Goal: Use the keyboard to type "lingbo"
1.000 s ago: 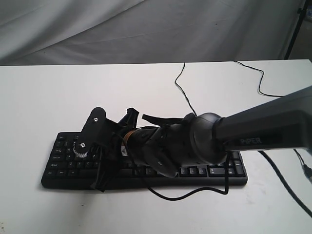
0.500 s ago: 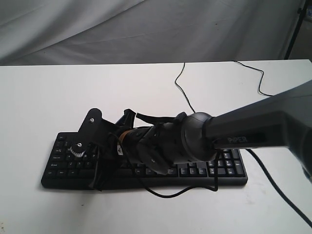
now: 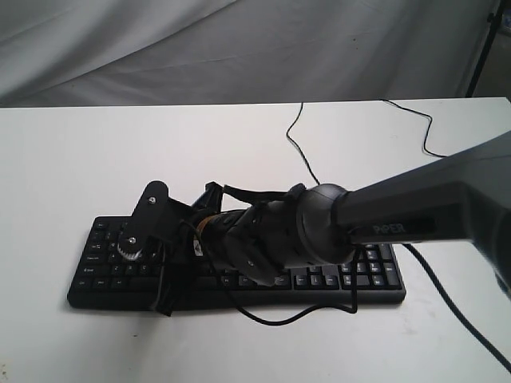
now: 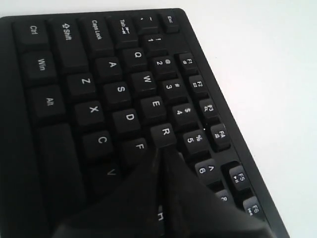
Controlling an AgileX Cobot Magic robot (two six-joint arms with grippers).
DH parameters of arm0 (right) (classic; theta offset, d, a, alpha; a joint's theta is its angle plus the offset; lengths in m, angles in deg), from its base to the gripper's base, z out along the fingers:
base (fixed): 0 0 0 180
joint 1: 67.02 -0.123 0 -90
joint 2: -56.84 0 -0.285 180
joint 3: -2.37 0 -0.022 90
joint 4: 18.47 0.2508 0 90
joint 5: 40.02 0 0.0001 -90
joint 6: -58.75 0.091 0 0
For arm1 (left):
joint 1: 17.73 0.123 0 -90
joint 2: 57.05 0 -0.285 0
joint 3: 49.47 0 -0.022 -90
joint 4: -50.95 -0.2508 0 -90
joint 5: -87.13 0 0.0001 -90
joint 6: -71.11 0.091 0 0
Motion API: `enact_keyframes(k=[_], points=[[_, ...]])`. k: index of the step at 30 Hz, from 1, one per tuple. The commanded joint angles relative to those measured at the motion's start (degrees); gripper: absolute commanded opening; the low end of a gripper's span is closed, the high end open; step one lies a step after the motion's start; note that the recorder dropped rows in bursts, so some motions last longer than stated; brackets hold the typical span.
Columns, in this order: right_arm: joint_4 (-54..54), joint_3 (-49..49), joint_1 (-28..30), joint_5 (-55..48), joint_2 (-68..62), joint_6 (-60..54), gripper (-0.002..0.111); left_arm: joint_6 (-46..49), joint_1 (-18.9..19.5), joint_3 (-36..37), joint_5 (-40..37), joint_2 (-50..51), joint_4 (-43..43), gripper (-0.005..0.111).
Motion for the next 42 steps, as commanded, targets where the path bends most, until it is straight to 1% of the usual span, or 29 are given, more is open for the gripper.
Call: enact_keyframes(k=[1, 16, 20, 24, 28, 32, 42], points=[[-0.6, -0.1, -0.2, -0.1, 0.0, 0.0, 0.0, -0.2, -0.2, 0.3, 0.2, 0.2, 0.0, 0.001], [-0.6, -0.4, -0.2, 0.2, -2.0, 0.0, 0.0, -0.2, -0.2, 0.3, 0.2, 0.2, 0.0, 0.001], [-0.6, -0.4, -0.2, 0.0, 0.7, 0.0, 0.0, -0.2, -0.2, 0.3, 0.2, 0.2, 0.0, 0.001], [-0.6, 0.6, -0.2, -2.5, 3.7, 0.3, 0.0, -0.2, -0.2, 0.3, 0.2, 0.2, 0.0, 0.001], [-0.4, 5.5, -0.2, -0.6, 5.6, 0.4, 0.0, -0.2, -0.2, 0.3, 0.2, 0.2, 0.0, 0.001], [-0.1, 8.7, -0.3, 4.5, 6.4, 0.5, 0.0, -0.2, -0.2, 0.3, 0.2, 0.2, 0.0, 0.001], [-0.3, 7.4, -0.9, 5.9, 5.0, 2.2, 0.0, -0.2, -0.2, 0.3, 0.2, 0.2, 0.0, 0.001]])
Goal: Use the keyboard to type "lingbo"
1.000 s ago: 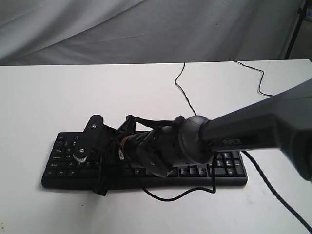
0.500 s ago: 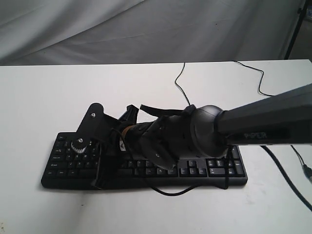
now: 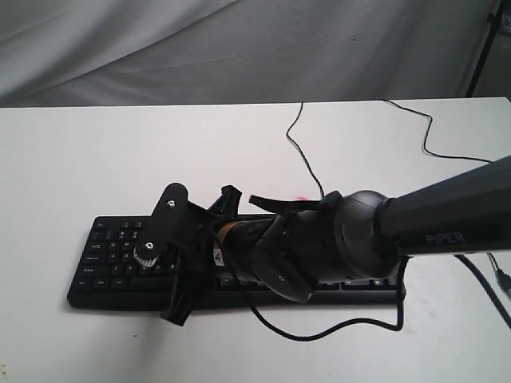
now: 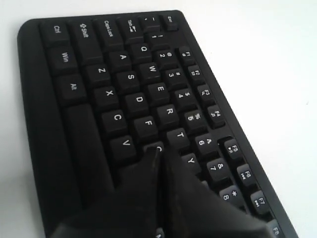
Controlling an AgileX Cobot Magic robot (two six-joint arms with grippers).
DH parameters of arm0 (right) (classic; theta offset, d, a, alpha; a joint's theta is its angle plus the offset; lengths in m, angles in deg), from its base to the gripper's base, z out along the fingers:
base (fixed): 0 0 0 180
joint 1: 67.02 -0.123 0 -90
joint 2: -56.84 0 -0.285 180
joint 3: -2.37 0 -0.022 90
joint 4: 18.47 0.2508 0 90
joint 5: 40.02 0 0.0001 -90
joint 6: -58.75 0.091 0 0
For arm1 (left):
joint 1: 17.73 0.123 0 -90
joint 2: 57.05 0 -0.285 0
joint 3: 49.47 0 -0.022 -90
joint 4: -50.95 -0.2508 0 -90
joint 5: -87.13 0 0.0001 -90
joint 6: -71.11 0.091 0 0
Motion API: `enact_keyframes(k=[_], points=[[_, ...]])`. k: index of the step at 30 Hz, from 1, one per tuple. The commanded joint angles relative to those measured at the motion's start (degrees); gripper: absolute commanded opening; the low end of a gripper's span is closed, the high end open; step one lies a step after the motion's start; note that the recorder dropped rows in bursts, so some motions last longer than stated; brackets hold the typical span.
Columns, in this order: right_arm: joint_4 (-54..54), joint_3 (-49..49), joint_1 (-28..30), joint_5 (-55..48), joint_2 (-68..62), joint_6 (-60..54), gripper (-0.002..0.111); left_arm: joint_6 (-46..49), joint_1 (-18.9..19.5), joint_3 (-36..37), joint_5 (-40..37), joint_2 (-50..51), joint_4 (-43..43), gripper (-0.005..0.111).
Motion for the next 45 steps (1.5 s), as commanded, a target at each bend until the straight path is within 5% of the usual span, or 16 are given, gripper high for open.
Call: enact_keyframes(k=[1, 45], points=[[-0.6, -1.5, -1.2, 0.8, -1.1, 0.9, 0.0, -0.2, -0.2, 0.3, 0.2, 0.2, 0.0, 0.001], [-0.4, -1.6, -0.7, 1.0, -1.9, 1.4, 0.0, -0.2, -0.2, 0.3, 0.2, 0.2, 0.0, 0.001]])
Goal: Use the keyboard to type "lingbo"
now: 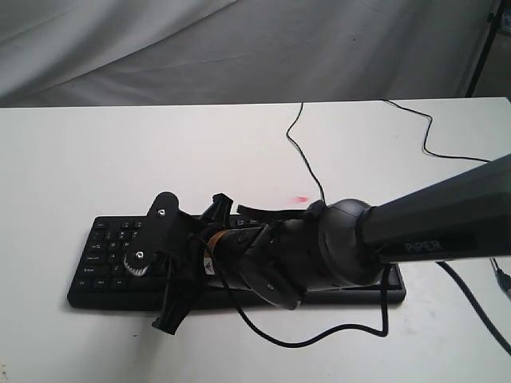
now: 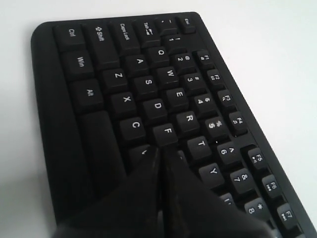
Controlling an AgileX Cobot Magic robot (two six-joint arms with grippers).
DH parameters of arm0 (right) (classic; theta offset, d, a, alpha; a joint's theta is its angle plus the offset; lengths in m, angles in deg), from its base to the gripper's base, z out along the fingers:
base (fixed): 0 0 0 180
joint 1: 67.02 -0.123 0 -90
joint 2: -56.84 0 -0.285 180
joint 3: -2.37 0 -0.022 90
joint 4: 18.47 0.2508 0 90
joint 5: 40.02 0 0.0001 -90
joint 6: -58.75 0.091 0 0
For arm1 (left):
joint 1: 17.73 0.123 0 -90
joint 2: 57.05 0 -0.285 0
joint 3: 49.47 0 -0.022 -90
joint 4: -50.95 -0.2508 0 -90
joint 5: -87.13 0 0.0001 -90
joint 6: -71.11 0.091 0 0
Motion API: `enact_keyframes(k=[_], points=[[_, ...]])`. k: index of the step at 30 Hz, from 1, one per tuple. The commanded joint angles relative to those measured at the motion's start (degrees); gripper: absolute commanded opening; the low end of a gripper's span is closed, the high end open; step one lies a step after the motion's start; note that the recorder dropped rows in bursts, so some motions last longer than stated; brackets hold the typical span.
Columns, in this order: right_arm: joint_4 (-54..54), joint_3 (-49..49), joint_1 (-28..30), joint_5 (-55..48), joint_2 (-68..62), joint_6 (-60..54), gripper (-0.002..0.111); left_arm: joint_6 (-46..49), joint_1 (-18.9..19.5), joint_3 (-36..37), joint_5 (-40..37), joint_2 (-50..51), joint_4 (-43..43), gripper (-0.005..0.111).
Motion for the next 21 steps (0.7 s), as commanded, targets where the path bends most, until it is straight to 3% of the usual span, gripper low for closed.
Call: enact_keyframes(k=[1, 21], points=[[-0.4, -0.3, 0.6, 0.5, 0.1, 0.4, 0.0, -0.2, -0.2, 0.3, 0.2, 0.2, 0.0, 0.001], [-0.4, -0.3, 0.8, 1.0, -3.1, 0.4, 0.0, -0.2, -0.2, 0.3, 0.2, 0.2, 0.0, 0.001]])
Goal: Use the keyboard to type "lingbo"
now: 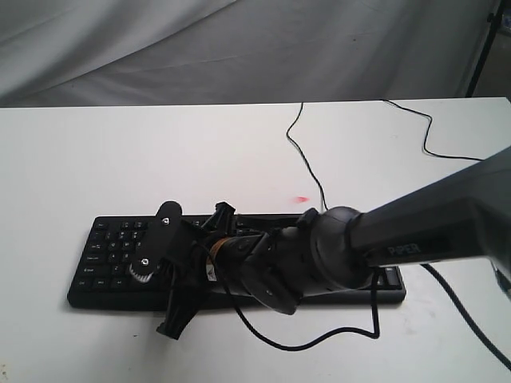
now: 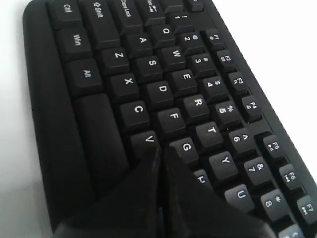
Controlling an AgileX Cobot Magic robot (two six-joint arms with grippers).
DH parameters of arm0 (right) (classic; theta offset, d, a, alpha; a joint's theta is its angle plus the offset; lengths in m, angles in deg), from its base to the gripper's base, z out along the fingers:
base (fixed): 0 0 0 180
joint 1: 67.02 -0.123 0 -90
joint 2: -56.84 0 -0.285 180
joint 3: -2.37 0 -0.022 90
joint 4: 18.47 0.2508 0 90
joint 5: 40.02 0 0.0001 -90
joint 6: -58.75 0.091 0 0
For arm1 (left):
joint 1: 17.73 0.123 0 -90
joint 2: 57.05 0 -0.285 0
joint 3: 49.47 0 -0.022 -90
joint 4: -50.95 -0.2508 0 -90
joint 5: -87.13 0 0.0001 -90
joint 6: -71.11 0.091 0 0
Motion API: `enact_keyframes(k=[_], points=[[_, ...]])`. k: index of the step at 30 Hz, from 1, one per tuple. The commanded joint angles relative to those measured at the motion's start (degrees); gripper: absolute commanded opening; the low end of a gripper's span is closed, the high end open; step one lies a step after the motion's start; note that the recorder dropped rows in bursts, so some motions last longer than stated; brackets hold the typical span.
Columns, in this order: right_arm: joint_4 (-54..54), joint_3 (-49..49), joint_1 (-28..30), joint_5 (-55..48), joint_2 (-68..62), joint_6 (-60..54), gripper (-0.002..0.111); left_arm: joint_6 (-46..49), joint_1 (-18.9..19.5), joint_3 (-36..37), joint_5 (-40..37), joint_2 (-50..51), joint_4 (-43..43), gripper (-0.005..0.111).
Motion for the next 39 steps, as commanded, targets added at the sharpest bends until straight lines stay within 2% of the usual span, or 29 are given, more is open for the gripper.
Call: enact_keyframes(k=[1, 12, 26, 39], points=[[-0.4, -0.2, 0.4, -0.2, -0.4, 0.2, 0.0, -0.2, -0.2, 0.3, 0.2, 0.2, 0.0, 0.001], [-1.2, -0.2, 0.7, -1.0, 3.8, 0.2, 0.0, -0.2, -0.2, 0.3, 0.2, 0.2, 0.0, 0.001], [-2.7, 2.1, 6.9, -2.0, 6.9, 0.1, 0.0, -0.2, -0.2, 0.3, 0.2, 0.2, 0.0, 0.001], [-2.7, 2.1, 8.3, -1.8, 5.1, -0.9, 0.0, -0.2, -0.2, 0.3, 0.2, 0.2, 0.0, 0.001]])
